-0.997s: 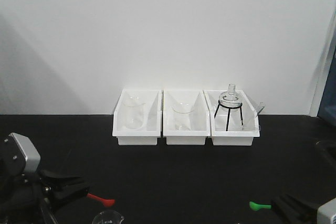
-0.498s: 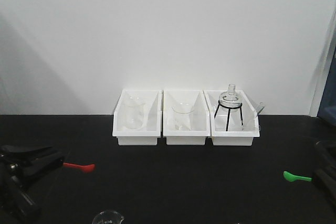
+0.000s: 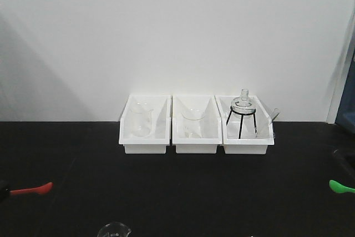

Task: Sort red and green spoons into left cabinet
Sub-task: 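Lift both spoons out of the beakers and raise both arms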

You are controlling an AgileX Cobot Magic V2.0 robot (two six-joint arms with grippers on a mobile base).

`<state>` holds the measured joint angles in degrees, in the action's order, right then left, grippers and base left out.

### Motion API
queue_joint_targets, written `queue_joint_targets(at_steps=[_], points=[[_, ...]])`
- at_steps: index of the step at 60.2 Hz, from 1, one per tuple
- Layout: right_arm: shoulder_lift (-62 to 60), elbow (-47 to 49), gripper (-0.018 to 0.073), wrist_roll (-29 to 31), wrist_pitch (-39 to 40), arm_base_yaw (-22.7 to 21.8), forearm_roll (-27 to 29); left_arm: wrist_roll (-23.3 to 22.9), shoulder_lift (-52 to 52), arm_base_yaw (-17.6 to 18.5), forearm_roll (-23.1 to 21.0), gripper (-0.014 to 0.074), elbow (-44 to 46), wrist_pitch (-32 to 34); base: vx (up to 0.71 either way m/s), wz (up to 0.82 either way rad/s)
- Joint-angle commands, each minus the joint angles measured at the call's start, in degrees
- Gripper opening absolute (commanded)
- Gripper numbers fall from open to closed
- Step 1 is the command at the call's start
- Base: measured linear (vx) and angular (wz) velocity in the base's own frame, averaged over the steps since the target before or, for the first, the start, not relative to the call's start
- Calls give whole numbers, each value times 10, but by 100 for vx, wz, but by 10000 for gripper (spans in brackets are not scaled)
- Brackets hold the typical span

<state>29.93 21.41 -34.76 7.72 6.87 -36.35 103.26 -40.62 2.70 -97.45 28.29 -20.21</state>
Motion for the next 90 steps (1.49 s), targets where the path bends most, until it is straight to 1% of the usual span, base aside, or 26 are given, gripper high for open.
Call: queue_joint_targets(at_steps=[1, 8, 22, 90], points=[[-5, 20, -6, -12, 33, 1, -12, -14, 38, 2, -58, -1, 9, 17, 0, 0], [-5, 20, -6, -12, 35, 1, -13, -16, 53, 2, -57, -1, 9, 30, 0, 0], [-5, 20, -6, -12, 49, 1, -13, -16, 51, 2, -57, -1, 9, 26, 0, 0], [-5, 20, -6, -12, 48, 0, -13, -16, 51, 2, -57, 0, 9, 31, -1, 0]])
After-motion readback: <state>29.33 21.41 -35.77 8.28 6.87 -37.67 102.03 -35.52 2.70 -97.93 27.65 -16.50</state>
